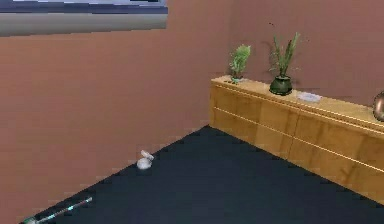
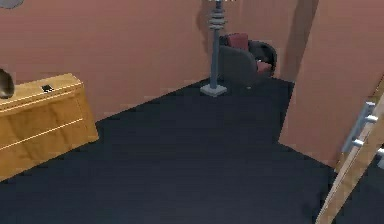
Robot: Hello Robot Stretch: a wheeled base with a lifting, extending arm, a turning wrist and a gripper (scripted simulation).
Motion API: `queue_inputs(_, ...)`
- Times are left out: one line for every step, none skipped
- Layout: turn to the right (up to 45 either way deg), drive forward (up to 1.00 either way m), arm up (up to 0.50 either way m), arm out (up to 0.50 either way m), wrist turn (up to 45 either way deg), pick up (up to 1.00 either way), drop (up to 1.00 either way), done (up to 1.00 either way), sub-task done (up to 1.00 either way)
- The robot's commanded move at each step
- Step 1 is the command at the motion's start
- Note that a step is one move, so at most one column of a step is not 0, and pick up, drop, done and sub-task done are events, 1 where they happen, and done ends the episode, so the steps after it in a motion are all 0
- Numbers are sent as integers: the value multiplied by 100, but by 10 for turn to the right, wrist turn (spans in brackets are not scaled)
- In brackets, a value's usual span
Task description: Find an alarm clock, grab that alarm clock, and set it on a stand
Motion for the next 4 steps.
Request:
queue_inputs(-390, 0, 0, 0, 0, 0, 0, 0, 0)
queue_inputs(0, 30, 0, 0, 0, 0, 0, 0, 0)
queue_inputs(-450, 0, 0, 0, 0, 0, 0, 0, 0)
queue_inputs(-210, 0, 0, 0, 0, 0, 0, 0, 0)
